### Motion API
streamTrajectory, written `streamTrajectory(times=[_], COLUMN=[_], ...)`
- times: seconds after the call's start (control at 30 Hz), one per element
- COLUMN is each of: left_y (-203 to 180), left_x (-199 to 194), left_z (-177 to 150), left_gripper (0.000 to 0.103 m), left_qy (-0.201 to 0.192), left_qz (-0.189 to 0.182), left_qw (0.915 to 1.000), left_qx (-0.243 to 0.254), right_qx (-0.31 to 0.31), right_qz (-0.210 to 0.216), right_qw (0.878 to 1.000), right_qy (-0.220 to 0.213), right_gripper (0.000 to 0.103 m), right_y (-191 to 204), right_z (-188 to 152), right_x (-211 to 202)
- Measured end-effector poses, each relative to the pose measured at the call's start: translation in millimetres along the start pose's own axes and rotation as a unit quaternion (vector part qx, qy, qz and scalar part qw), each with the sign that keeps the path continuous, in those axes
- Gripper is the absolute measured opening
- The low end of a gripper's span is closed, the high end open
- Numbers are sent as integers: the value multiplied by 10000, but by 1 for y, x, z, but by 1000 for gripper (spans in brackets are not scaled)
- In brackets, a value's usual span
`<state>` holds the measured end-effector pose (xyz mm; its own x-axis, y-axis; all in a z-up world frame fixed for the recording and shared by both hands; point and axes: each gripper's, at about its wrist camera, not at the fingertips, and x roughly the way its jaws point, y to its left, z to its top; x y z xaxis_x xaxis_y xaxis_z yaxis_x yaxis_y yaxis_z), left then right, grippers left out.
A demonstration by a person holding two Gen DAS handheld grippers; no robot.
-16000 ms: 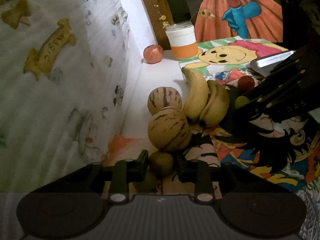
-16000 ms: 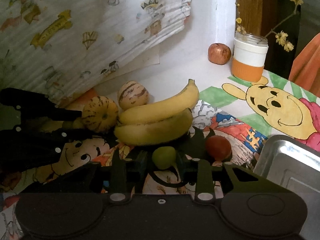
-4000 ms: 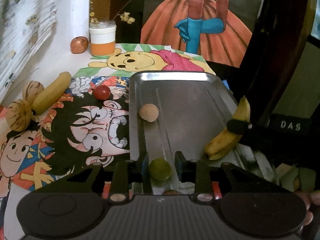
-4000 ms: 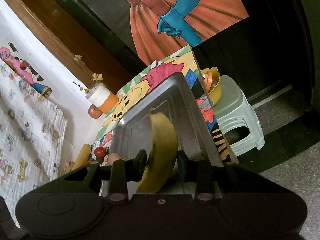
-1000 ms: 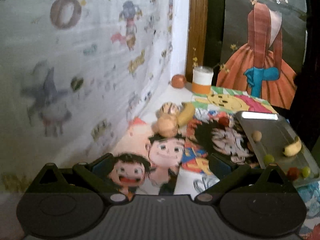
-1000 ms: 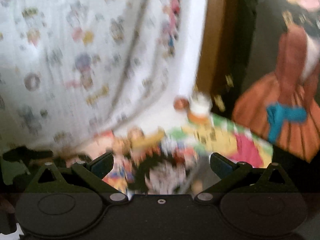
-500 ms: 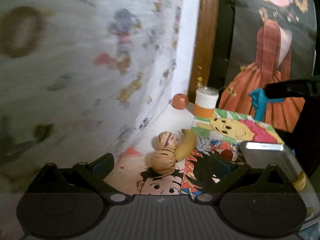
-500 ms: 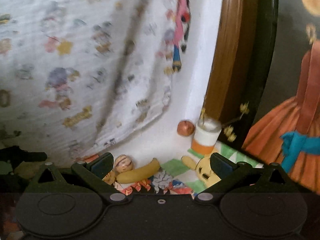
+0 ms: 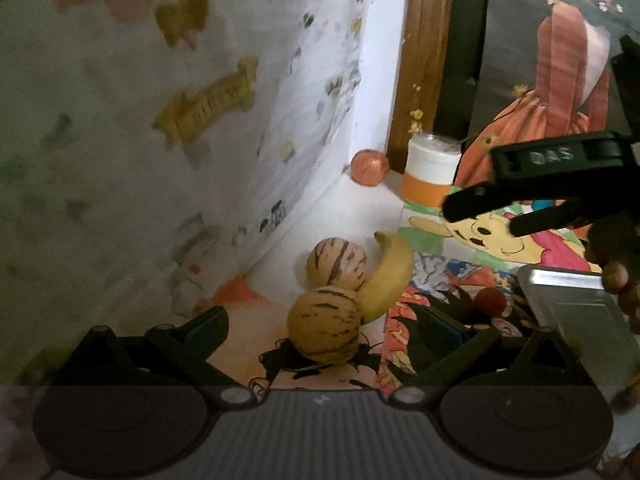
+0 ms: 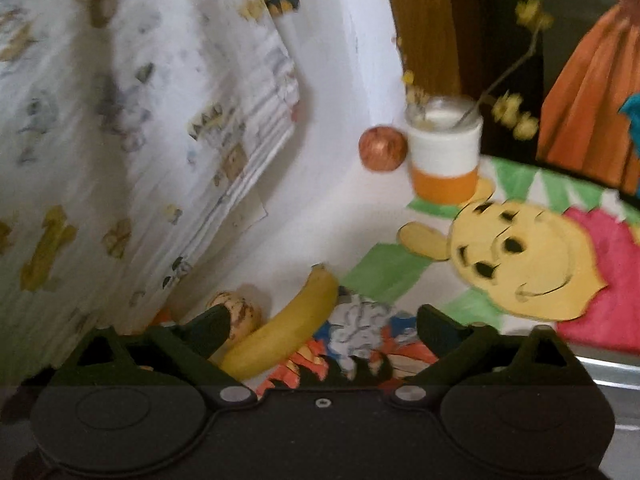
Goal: Organize fruits
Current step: 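Grasp a pale striped melon with the left tool while the right tool grasps another banana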
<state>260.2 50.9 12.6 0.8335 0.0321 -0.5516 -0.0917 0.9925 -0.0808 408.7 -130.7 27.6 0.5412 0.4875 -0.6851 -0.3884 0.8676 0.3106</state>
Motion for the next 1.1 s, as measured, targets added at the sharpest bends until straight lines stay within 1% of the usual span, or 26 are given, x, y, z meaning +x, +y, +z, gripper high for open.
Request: streamTrajectory(times=[0.1,0.17,0.23,0.33,0.43,0.6,0.67,0.87,1.0,1.03,1.1], left_y=[3,5,8,11,13,10,10,14,14,14,13], left_x=[10,16,21,25,29,35,37,37,38,39,38], left_z=[-1,-1,-1,-2,-1,-2,-3,-4,-4,-4,-4], left_gripper=[100,94,91,89,86,75,69,58,56,56,55], left_qy=[62,99,113,66,63,161,187,202,183,183,199], left_qz=[-38,-50,-81,-119,-198,-235,-245,-245,-232,-227,-226], left_qw=[9999,9998,9996,9991,9985,9984,9982,9977,9975,9976,9976], left_qx=[-91,-155,-238,-402,-508,-481,-515,-592,-637,-632,-620], right_qx=[156,204,226,163,203,220,245,260,218,213,227], right_qz=[11,-8,-38,-199,-217,-272,-280,-252,-258,-250,-244], right_qw=[9998,9996,9995,9994,9992,9993,9992,9993,9994,9995,9994], right_qy=[131,196,233,227,269,121,135,106,43,33,2], right_gripper=[83,76,74,68,62,59,57,53,52,48,47], right_y=[0,0,0,2,2,3,3,5,9,10,10], right_z=[3,4,5,4,3,2,1,0,-3,-4,-5], right_x=[22,33,42,54,63,68,72,77,79,79,78])
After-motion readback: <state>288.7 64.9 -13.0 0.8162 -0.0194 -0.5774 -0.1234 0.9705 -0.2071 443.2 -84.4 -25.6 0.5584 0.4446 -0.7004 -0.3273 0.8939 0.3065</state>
